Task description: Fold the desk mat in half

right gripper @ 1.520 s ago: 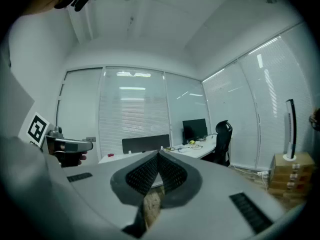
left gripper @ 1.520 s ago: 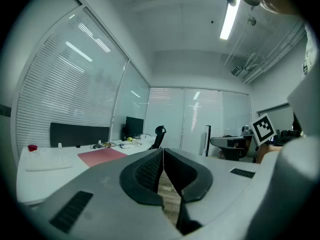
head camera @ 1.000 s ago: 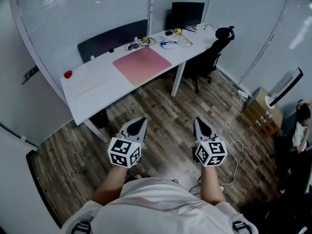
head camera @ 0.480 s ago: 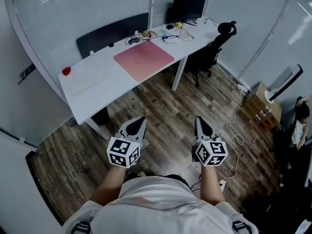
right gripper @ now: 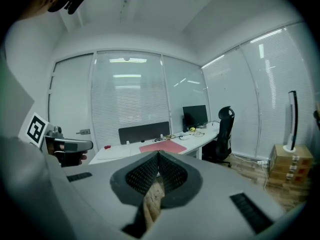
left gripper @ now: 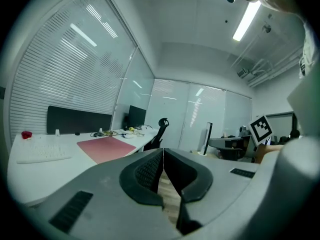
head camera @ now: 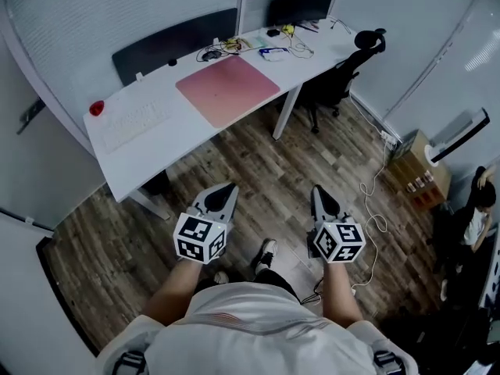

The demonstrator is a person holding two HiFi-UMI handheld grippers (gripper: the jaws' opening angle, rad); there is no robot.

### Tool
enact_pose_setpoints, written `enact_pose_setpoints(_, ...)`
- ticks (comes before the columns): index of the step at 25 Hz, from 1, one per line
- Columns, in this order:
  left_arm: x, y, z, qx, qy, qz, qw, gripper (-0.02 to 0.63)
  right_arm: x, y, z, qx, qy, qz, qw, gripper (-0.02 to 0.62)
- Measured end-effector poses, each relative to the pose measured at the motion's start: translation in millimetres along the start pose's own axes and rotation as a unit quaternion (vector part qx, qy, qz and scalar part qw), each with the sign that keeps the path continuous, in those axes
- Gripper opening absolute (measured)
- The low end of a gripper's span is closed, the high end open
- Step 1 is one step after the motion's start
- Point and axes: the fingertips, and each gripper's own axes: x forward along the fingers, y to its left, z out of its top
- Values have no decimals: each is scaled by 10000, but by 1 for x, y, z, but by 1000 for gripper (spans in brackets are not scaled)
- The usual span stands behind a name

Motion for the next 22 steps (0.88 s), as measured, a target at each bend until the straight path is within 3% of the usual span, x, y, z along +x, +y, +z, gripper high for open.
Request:
enact_pose_setpoints(5,51,17,13,66,77,286,9995,15,51,-33,7,124,-24,291,9995,51)
enact_pose_setpoints(12,145,14,36,185,115,533,9983,15,104,-128,28,355,-78,406,9985,51)
enact_pose_setpoints(17,194,6,33,65,178,744,9971,15,133,-182,29,348,24,552,9979,51)
enact_pose_setpoints(22,221,10,21,-56,348,897,9953,15,161,-203,19,389,246,755,9961,51)
